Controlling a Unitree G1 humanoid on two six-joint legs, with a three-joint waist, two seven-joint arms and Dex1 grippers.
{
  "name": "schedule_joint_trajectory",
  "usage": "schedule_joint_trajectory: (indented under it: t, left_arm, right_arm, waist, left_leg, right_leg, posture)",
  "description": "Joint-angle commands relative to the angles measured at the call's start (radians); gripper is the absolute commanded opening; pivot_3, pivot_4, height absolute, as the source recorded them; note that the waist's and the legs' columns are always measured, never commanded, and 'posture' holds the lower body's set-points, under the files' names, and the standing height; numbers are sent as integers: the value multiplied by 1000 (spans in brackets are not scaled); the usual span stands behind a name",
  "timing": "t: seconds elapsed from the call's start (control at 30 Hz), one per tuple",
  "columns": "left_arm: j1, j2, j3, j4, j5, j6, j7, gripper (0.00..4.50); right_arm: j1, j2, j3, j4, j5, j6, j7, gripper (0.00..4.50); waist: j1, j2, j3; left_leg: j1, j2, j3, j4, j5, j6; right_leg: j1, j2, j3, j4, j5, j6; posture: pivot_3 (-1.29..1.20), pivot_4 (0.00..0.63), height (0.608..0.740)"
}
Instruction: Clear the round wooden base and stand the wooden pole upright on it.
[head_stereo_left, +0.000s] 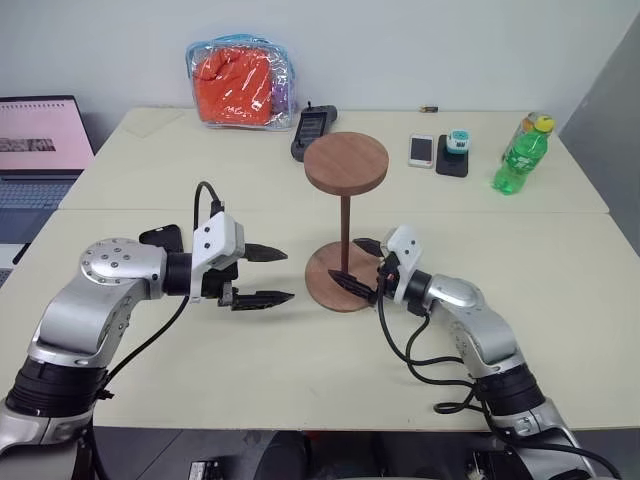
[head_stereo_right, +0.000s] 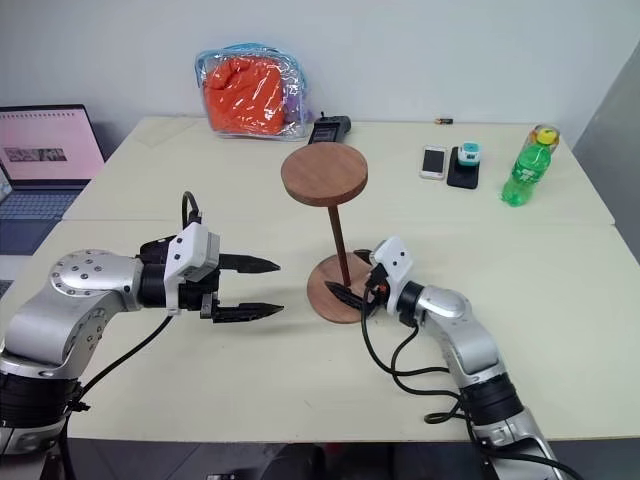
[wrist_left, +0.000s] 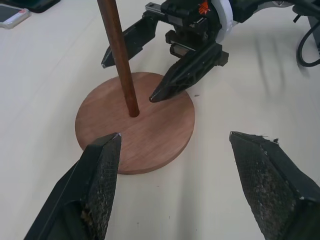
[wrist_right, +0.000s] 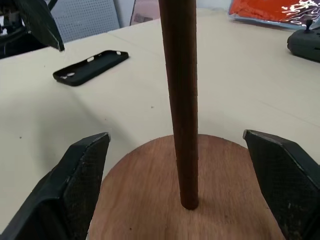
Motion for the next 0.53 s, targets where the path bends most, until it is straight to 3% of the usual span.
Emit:
schedule_joint_trajectory:
  t: [0.03, 0.2, 0.37, 0.53]
  left_arm:
    - [-21, 11, 18, -10, 2, 17, 20, 3586]
    - [-1, 73, 42, 17, 58, -20, 22, 3586]
    - [16, 105, 66, 55, 66, -59, -1, 3586]
    - [5, 105, 60, 93, 65, -73, -23, 3586]
  right_arm:
    - [29, -120, -37, -145, -10, 36, 53, 4472]
    - [143, -435, -219, -397, 113, 136, 222, 4472]
    - [261, -607, -435, -500, 260, 209, 337, 4472]
    - [333, -684, -584, -532, 345, 272, 360, 4472]
  waist:
    - [0, 0, 0]
    - [16, 1, 5]
    - [15, 0, 6]
    - [15, 0, 7]
  left_leg:
    - [0, 0, 0, 0, 0, 0]
    - [-2, -2, 0, 1, 0, 0]
    - [0, 0, 0, 0, 0, 0]
    - [0, 0, 0, 0, 0, 0]
  right_leg:
    - [0, 0, 0, 0, 0, 0]
    - [0, -1, 0, -2, 0, 0]
    - [2, -1, 0, -2, 0, 0]
    - [2, 0, 0, -1, 0, 0]
  posture:
    - [0, 150, 740]
    - [0, 150, 740]
    - [0, 150, 740]
    - [0, 150, 740]
